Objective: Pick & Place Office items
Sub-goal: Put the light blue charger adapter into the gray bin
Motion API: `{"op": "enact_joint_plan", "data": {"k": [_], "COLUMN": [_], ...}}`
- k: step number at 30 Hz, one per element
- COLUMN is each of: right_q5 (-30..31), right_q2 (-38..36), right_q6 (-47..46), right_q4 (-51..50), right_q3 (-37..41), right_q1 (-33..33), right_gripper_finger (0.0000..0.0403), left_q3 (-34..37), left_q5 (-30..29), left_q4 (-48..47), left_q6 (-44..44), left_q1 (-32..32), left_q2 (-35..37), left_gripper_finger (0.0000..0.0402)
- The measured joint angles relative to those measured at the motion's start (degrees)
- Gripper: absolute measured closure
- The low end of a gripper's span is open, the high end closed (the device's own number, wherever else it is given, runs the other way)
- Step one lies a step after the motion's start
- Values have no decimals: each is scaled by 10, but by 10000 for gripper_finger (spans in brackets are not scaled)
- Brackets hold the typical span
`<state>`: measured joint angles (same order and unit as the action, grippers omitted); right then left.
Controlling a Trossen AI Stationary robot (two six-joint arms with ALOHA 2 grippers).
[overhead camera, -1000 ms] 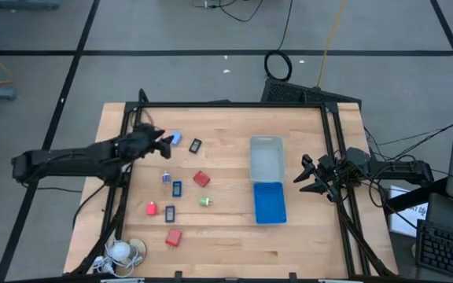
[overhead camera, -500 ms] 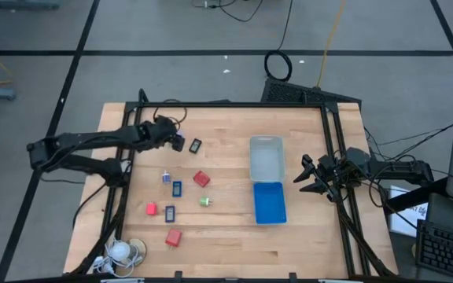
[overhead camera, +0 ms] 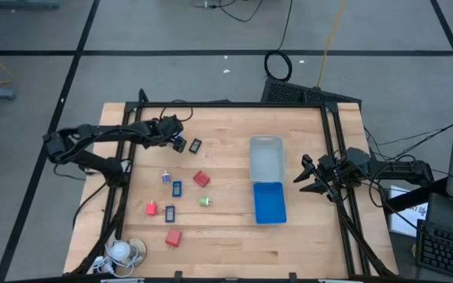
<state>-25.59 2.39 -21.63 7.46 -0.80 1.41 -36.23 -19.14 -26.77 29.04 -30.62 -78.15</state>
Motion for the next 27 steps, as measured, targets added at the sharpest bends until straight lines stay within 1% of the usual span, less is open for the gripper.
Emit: {"op": "enact_joint_plan", "data": {"k": [8, 13, 23, 27], "right_q5": [0, 0, 0, 0], "right_q2": [0, 0, 0, 0], "right_q6": [0, 0, 0, 0], "right_q4": [0, 0, 0, 0], "right_q3": [0, 0, 0, 0], "right_q1": [0, 0, 0, 0], "right_gripper_finger": [238, 238, 238, 238], "left_q3": [0, 0, 0, 0], "left_q5": [17, 39, 39, 37], "left_q4": [5, 17, 27, 31], "left_q6": [-9, -8, -9, -27], "left_q1": [-9, -9, -9, -9], "left_q2": [-34, -52, -59, -59], "left_gripper_finger": [53, 55, 53, 53]}}
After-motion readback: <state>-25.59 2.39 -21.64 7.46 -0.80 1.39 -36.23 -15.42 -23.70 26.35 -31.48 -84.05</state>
